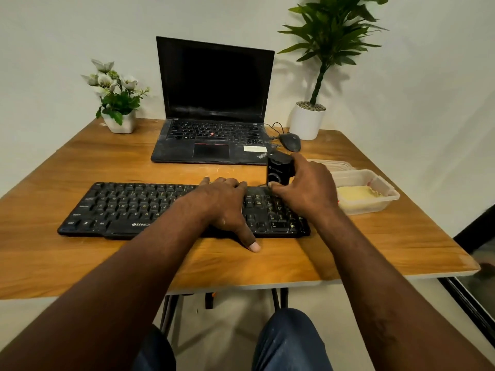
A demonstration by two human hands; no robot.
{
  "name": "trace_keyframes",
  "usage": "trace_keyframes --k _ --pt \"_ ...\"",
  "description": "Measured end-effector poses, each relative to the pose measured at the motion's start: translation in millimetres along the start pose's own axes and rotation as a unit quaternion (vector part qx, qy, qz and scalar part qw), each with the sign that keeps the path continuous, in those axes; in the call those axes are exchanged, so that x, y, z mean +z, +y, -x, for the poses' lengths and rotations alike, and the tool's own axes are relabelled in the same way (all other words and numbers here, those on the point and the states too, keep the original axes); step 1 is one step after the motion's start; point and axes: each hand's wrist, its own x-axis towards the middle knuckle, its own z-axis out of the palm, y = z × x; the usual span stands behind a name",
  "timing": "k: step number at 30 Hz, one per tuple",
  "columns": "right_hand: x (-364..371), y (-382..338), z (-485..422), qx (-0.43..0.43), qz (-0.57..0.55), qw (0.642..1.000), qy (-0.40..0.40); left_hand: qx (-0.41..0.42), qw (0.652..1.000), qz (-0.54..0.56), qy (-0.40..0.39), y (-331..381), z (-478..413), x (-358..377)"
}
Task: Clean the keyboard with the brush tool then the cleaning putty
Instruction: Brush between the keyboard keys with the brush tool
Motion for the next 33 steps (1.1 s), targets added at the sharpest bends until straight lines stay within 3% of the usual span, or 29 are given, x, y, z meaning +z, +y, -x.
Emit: trace_keyframes --k 4,11,16,22,25,30,33 --pt "-8 12 3 -0.001 -0.105 0.993 -0.049 0.003 1.0 -0.019 -0.018 3 0 -6" --pt "5 9 -5 -0.052 -0.009 0.998 -0.019 -0.008 0.999 0.013 -0.034 15 -8 -19" --pt "1 -8 -17 -0.154 0.115 0.976 -0.104 0.008 0.998 0.058 -0.023 7 -10 -13" --pt "-35 -6 7 -0.197 0.071 0.949 -0.237 0.026 0.997 0.066 0.003 3 -11 -5" --pt "-54 3 24 -0.178 0.01 0.938 -0.298 0.018 0.999 0.049 0.0 4 -11 -5" --pt "-55 19 36 -0.131 -0.056 0.97 -0.195 0.006 0.999 0.037 -0.001 8 -6 -5" --pt "-51 22 45 -0.108 -0.105 0.961 -0.23 0.004 0.999 0.045 -0.005 7 -5 -5"
